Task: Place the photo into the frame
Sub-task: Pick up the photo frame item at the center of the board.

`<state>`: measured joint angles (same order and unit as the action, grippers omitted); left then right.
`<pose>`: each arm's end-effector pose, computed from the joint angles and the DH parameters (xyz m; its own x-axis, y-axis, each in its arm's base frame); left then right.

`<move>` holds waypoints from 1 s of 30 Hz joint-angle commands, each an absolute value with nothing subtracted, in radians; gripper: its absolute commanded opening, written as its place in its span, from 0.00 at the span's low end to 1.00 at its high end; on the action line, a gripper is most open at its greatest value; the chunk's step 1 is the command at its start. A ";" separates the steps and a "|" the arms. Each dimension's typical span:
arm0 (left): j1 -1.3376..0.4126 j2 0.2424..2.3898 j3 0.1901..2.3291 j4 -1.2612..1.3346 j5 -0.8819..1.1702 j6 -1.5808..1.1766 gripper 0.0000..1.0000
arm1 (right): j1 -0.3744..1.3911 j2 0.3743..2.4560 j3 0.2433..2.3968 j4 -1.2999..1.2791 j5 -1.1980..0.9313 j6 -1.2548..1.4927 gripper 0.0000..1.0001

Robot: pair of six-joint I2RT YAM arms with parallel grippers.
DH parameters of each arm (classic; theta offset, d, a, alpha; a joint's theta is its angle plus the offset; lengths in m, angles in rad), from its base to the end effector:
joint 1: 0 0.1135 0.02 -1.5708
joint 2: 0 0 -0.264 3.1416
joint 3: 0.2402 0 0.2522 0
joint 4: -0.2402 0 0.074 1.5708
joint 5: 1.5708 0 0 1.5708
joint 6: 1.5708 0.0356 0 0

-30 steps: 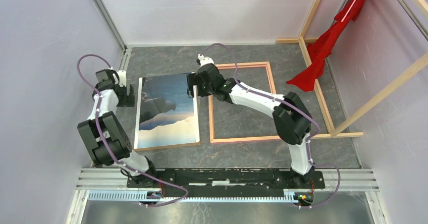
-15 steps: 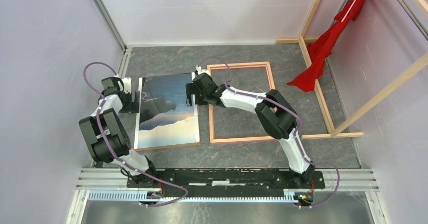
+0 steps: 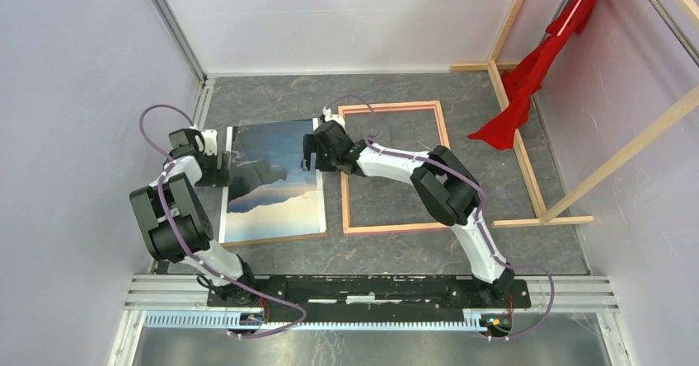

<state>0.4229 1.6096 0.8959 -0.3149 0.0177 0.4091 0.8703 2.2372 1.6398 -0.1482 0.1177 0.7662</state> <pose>0.2841 0.1272 0.1684 -0.8766 0.0417 -0.4795 -0.0581 0.9798 0.1914 0.3254 0.3794 0.1586 -0.8030 0.1159 -0.5846 -0.2038 0.8684 0.4520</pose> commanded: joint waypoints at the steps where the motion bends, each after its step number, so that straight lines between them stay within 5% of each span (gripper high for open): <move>1: 0.411 1.626 0.875 -0.293 0.045 0.440 0.90 | 0.873 2.268 1.643 -0.115 0.066 0.810 0.90; 14: 0.377 1.680 0.866 -0.323 0.062 0.468 0.72 | 0.851 2.055 1.424 0.275 -0.086 0.876 0.82; 30: 0.372 1.680 0.867 -0.340 0.061 0.469 0.73 | 0.851 2.029 1.372 0.482 -0.236 0.919 0.80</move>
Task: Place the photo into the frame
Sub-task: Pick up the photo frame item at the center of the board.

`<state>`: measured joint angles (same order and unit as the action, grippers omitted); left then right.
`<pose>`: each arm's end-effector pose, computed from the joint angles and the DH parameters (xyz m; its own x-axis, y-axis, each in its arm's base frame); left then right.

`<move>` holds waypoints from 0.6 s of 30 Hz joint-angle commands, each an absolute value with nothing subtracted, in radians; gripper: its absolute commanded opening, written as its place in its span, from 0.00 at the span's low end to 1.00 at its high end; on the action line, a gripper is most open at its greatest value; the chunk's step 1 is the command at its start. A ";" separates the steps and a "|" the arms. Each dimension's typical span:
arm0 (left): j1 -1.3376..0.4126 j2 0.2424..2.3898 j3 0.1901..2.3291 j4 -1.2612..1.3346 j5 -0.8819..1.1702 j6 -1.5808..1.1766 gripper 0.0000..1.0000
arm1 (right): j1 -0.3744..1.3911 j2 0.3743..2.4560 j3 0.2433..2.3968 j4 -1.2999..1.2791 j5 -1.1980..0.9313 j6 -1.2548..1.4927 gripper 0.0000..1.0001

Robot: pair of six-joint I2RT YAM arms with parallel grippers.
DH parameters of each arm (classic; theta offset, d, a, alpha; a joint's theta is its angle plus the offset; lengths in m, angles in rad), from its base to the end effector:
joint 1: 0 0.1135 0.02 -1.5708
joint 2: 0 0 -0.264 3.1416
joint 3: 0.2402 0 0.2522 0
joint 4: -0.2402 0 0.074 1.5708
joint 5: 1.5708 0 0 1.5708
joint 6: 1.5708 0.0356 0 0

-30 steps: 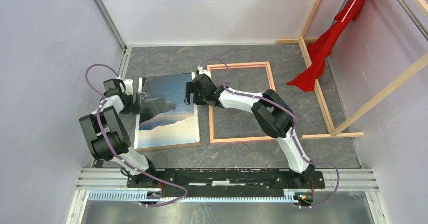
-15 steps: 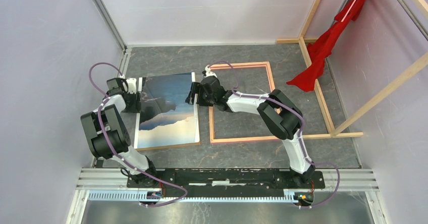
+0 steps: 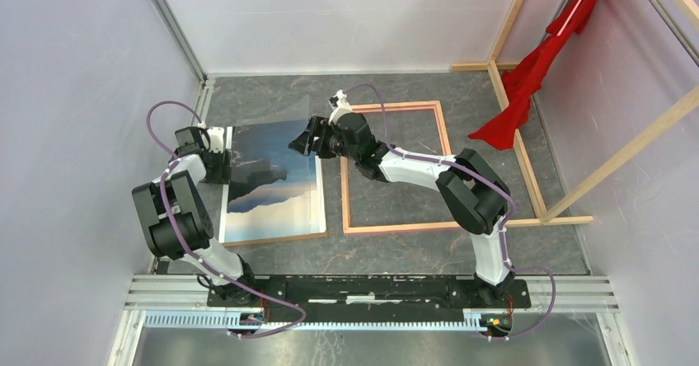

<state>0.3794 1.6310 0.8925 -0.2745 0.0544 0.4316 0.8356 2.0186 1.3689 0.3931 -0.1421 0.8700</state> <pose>0.2937 0.1150 0.1635 -0.8593 0.1071 -0.5001 0.0181 0.9836 0.1795 0.3124 0.3530 0.2233 -0.7412 0.3085 -0.5962 -0.4026 0.5065 0.7625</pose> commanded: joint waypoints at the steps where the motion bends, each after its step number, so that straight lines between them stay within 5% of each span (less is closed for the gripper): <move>1: 0.371 1.679 0.869 -0.344 0.063 0.467 0.73 | 0.852 2.039 1.373 0.482 -0.237 0.927 0.80; 11: 0.373 1.684 0.908 -0.394 0.088 0.446 0.73 | 0.851 2.087 1.402 0.354 -0.187 0.878 0.72; 15: 0.373 1.676 0.909 -0.399 0.080 0.449 0.73 | 0.848 2.081 1.407 0.352 -0.188 0.879 0.48; 18: 0.375 1.666 0.927 -0.427 0.076 0.456 0.75 | 0.829 2.074 1.452 0.317 -0.211 0.871 0.18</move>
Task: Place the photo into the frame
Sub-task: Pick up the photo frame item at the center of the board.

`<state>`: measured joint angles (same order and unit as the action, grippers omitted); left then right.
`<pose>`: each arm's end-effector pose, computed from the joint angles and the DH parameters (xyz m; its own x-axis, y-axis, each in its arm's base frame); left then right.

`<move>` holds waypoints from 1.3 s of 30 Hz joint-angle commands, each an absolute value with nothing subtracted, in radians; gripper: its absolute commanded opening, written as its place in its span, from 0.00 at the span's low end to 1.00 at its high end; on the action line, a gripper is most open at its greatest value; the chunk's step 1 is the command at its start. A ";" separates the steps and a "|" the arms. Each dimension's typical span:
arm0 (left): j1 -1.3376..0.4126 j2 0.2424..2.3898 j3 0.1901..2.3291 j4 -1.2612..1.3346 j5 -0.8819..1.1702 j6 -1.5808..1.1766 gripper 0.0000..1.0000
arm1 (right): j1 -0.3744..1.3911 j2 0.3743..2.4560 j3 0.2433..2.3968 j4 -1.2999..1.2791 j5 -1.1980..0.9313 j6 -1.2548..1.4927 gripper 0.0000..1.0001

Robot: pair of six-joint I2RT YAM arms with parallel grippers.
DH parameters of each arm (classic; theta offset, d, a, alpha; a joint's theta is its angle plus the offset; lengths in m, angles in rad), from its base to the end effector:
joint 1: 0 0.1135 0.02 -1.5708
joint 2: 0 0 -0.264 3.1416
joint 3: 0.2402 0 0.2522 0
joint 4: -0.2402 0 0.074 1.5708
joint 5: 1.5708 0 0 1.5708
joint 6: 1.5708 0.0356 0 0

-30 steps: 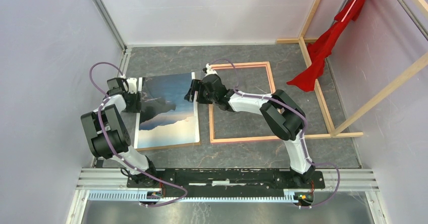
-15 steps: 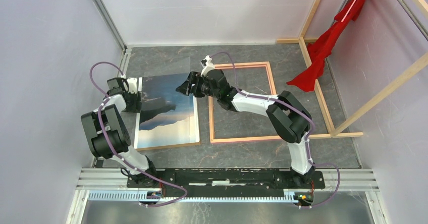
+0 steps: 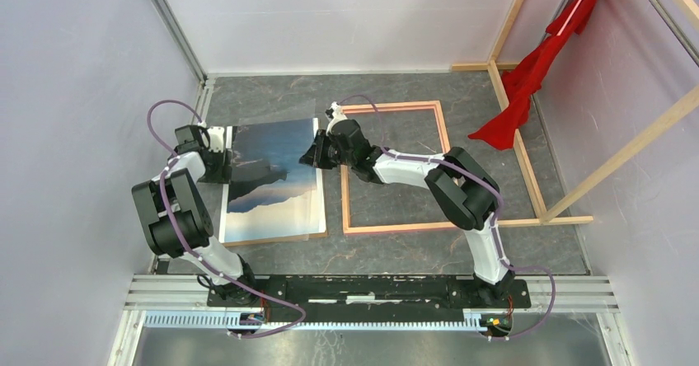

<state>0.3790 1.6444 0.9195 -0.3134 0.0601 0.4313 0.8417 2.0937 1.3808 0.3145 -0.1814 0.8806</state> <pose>0.2964 0.1157 0.1649 -0.8697 0.1028 -0.4828 0.0249 0.9859 0.1652 0.3129 0.3599 0.1851 -0.8156 0.2255 -0.5329 -0.3383 0.5614 0.7553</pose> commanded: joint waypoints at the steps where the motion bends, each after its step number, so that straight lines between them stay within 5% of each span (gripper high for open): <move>1: 0.376 1.661 0.939 -0.441 0.074 0.460 0.77 | 0.821 2.068 1.465 0.309 -0.232 0.873 0.09; 3: 0.381 1.649 0.967 -0.475 0.069 0.471 0.81 | 0.788 2.047 1.500 0.281 -0.280 0.878 0.00; 9: 0.390 1.581 1.076 -0.579 0.046 0.517 0.98 | 0.664 1.907 1.560 0.056 -0.460 0.788 0.00; 16: 0.304 1.535 1.214 -0.714 0.070 0.502 1.00 | 0.432 1.716 1.472 -0.361 -0.579 0.465 0.00; 28: -0.122 1.590 1.318 -0.758 0.048 0.357 1.00 | 0.333 1.629 1.361 -0.720 -0.047 0.200 0.00; 39: -0.308 1.787 1.454 -0.731 0.148 0.271 1.00 | 0.310 1.576 1.442 -0.816 0.061 0.178 0.00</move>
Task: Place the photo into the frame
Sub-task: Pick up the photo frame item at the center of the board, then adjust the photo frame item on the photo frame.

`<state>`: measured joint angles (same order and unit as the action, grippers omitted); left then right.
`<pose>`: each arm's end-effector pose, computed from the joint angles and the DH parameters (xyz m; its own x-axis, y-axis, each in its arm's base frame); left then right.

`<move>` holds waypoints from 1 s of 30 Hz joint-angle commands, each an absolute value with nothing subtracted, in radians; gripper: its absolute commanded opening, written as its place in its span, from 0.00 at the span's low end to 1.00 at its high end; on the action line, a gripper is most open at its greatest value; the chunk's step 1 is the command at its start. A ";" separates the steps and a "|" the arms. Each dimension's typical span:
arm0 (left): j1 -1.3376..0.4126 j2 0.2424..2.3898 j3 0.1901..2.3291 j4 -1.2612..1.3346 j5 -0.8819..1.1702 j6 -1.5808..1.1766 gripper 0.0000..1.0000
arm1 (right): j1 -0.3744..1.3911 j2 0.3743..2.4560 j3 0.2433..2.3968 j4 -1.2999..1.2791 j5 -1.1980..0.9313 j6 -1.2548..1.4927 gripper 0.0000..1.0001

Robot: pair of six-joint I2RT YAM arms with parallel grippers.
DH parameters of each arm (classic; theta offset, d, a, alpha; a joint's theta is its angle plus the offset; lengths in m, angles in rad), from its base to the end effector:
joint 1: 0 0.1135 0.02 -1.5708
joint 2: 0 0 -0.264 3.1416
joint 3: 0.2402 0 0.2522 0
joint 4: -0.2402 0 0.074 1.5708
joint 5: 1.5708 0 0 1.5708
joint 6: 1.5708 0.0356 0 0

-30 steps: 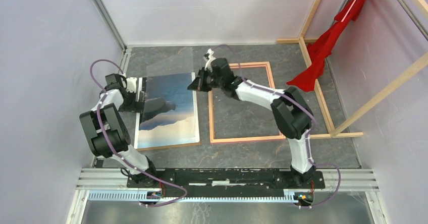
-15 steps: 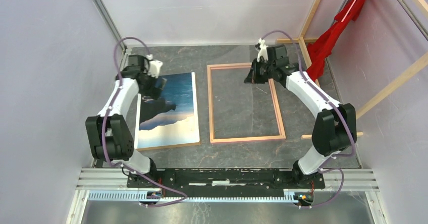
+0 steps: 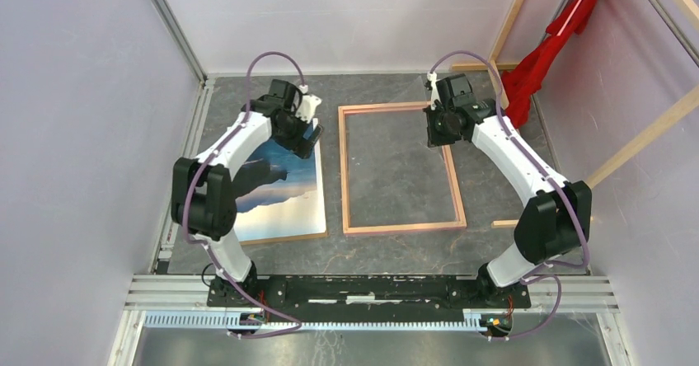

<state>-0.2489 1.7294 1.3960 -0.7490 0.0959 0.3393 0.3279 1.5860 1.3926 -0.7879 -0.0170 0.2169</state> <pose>0.3521 -0.0930 0.2541 -0.7110 0.5225 -0.4706 0.5572 0.8269 0.0764 0.3187 0.1091 0.2982 -0.8397 -0.0584 -0.5399 -0.1538 0.9790 0.1334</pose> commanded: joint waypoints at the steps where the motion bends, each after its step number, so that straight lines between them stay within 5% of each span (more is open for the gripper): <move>1: -0.322 1.803 1.462 -0.732 0.153 0.265 1.00 | 0.308 1.581 1.443 -0.810 0.058 0.179 0.00; 17: -0.370 1.878 1.453 -0.706 0.142 0.237 0.98 | 0.221 1.598 1.334 -0.587 -0.392 0.112 0.00; 30: -0.369 1.861 1.420 -0.701 0.118 0.243 0.95 | 0.171 1.636 1.304 -0.522 -0.542 0.149 0.00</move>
